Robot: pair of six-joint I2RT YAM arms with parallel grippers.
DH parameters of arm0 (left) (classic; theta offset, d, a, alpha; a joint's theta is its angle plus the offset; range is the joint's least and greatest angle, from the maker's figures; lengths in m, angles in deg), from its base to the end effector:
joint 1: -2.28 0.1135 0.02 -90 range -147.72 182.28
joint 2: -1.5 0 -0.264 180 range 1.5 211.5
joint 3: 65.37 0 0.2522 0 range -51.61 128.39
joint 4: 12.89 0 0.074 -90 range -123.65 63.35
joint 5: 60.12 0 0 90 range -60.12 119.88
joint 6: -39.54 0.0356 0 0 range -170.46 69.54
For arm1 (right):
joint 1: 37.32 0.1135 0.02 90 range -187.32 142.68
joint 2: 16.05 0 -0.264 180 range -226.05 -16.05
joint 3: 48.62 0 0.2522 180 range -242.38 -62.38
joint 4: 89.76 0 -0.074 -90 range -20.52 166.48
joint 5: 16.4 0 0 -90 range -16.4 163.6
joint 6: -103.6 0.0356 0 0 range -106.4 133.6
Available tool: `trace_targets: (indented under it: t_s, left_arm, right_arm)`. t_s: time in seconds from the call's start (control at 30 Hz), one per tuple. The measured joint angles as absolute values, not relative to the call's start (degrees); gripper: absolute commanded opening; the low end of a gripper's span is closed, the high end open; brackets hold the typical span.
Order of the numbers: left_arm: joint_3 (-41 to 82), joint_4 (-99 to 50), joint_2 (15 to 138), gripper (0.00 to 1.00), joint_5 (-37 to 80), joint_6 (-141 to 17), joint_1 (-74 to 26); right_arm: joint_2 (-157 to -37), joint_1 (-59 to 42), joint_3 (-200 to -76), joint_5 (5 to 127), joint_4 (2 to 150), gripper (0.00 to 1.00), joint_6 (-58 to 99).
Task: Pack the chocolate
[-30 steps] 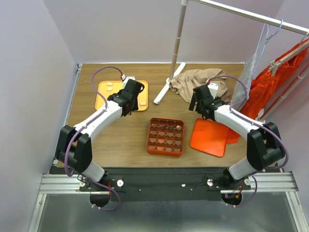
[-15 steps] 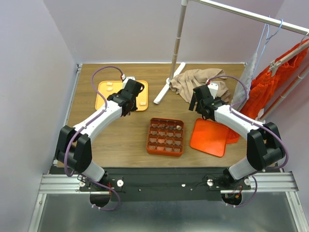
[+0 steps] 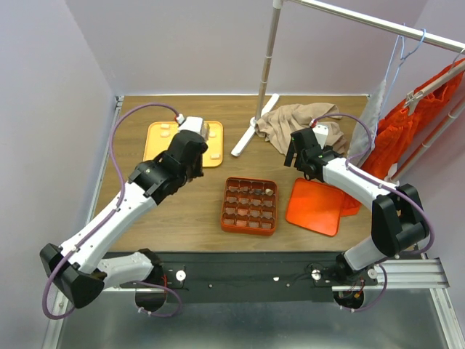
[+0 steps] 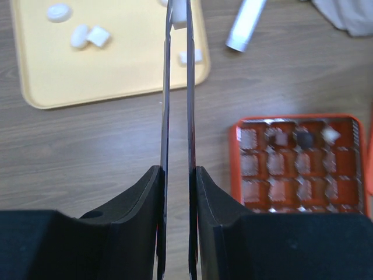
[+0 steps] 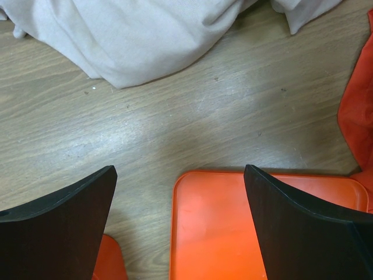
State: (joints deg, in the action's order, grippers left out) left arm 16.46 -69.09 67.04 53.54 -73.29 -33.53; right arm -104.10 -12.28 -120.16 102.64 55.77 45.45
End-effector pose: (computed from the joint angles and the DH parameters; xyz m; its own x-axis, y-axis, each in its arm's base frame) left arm 0.1986 -0.1256 0.3562 -0.5906 -0.0121 -0.8069 0.0620 0.9963 -0.0603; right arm 0.2963 0.1194 0.2240 -0.6471 0.2069 -0.7338 0.2923 0.9562 0.0119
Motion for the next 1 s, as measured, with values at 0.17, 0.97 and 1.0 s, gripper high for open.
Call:
trace_targets:
  t_s: [0.17,0.97,1.0]
  left_arm:
    - [17.0,-71.8,65.6,0.0,49.9,-75.1,-46.0]
    - [9.9,-77.5,62.2,0.0,49.5,-82.9,-57.4]
    - [9.8,-77.7,61.4,0.0,49.8,-83.3,-57.4]
  right_arm:
    - [-104.1,-12.3,-120.2,102.4,55.8,0.99,45.5]
    - [-104.1,-12.3,-120.2,102.0,55.8,0.99,45.5]
    - [-104.1,-12.3,-120.2,102.0,55.8,0.99,45.5]
